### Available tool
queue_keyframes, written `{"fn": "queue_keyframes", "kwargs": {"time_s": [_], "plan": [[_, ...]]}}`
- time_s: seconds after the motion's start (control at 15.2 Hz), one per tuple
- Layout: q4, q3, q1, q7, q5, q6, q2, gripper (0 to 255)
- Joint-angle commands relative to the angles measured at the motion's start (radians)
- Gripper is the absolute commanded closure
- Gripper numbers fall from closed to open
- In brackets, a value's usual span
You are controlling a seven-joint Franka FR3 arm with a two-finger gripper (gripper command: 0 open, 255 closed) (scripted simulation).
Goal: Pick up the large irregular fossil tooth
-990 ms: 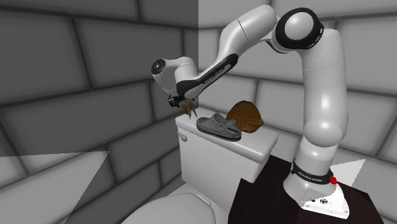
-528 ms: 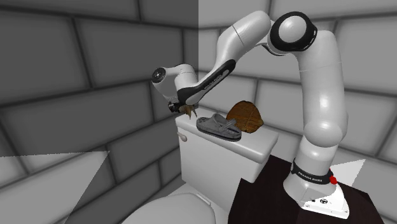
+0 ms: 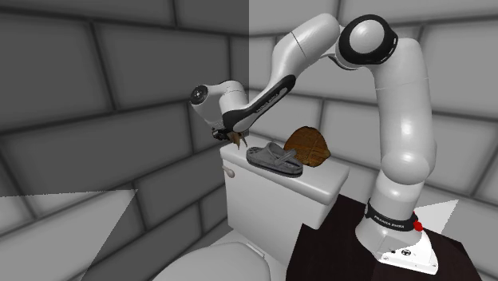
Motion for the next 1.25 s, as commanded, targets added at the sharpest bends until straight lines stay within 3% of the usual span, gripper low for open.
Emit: {"fn": "queue_keyframes", "kwargs": {"time_s": [0.0, 1.19], "plan": [[0.000, 0.000, 0.000, 0.000, 0.000, 0.001, 0.001, 255], [0.068, 0.021, -0.010, -0.132, 0.075, -0.082, -0.091, 255]]}}
